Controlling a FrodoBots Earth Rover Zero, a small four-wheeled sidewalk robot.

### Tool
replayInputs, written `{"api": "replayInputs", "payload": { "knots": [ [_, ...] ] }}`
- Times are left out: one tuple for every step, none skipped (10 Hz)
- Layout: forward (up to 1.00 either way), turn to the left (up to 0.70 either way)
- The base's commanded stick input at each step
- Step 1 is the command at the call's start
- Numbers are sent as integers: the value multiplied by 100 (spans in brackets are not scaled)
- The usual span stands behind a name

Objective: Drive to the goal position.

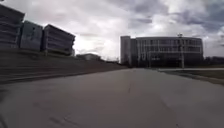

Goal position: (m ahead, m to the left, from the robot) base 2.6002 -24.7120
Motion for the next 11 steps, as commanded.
{"api": "replayInputs", "payload": {
  "knots": [
    [100,-31],
    [100,-7],
    [100,0],
    [100,0],
    [100,0],
    [100,0],
    [100,0],
    [100,0],
    [100,5],
    [100,-26],
    [100,-29]
  ]
}}
